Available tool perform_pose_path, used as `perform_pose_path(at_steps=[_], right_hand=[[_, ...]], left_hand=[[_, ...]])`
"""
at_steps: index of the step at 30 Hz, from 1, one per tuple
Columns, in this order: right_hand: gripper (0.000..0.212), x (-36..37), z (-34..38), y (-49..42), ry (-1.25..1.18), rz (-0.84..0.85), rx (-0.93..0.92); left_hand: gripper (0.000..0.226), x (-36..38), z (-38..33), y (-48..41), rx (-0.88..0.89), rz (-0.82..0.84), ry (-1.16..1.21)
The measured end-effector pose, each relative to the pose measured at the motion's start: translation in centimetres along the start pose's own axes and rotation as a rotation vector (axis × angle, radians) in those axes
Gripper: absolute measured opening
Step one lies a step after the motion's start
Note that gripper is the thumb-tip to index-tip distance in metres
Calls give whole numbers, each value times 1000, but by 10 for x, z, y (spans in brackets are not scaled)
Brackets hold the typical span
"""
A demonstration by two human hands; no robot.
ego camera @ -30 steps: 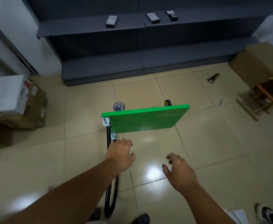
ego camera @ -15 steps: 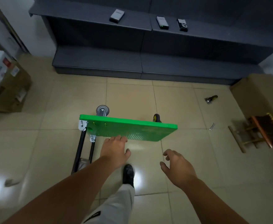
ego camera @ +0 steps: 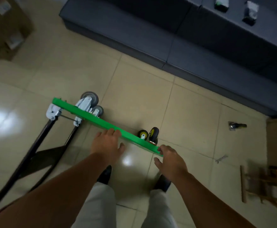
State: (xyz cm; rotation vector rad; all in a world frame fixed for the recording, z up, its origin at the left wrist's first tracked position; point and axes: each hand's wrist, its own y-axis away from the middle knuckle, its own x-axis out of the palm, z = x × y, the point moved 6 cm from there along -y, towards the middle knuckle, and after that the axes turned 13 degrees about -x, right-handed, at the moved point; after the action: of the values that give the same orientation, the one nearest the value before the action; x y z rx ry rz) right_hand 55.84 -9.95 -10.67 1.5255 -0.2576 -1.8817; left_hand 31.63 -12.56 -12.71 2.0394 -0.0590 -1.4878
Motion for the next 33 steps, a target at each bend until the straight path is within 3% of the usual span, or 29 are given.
perform_pose_path(at_steps=[7,11,15,18,24,29,33], right_hand=[[48,53,-78,-85,150,103,-251],[57,91,-119,-102,209,301,-442],[65,110,-142,-111,44,346,-537],[73,119,-153,-108,-121,330,-583],[77,127,-183,-100,-285,349,-661],[71,126,-194,-102,-488,309,-638],[42,129,-202,-98,-524,258,-678]], left_hand=[[55,93,-56,-32,-282,-13,142],[59,147,-97,-24,-526,-78,335],[76,195,-130,-6,-733,-186,621],[93,225,-152,11,-758,-247,826],[108,260,-191,12,-797,-394,1263],[104,275,-196,7,-889,-559,1226],[101,280,-194,10,-898,-626,1224]])
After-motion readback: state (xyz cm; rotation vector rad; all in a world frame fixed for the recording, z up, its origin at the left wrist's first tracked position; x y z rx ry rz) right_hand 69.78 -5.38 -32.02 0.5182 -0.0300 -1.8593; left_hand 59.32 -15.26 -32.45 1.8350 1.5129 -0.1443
